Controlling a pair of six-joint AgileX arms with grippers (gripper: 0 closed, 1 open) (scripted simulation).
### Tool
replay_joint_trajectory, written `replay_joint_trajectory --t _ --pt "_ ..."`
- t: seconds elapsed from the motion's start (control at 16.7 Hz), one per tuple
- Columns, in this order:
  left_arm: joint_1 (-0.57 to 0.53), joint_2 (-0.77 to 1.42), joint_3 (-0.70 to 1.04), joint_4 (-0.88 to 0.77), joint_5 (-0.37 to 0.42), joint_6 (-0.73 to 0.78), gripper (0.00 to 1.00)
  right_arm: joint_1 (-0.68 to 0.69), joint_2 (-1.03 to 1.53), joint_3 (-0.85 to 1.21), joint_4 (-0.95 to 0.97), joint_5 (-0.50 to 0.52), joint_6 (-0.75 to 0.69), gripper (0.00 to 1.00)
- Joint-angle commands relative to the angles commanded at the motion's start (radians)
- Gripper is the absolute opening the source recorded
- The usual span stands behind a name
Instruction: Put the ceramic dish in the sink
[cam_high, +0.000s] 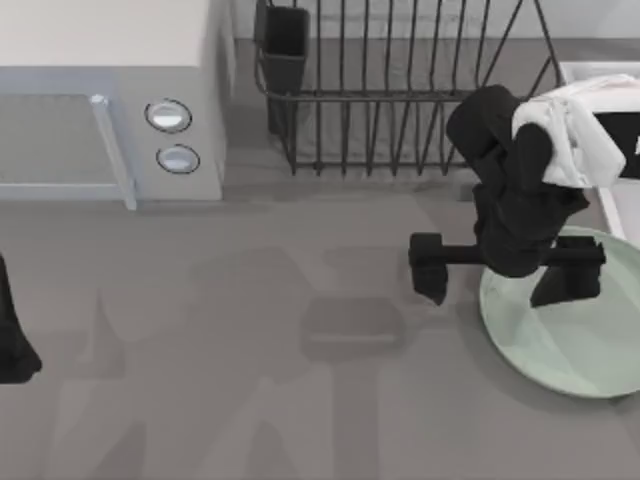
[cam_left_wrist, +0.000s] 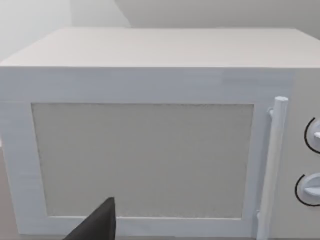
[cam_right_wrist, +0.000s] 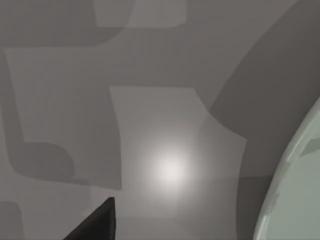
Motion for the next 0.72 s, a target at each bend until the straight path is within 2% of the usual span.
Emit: replay_joint_trajectory --t 0.72 --pt "0.0 0.0 0.0 0.0 0.0 0.0 1.0 0.0 0.0 0.0 0.0 0.0 0.0 0.1"
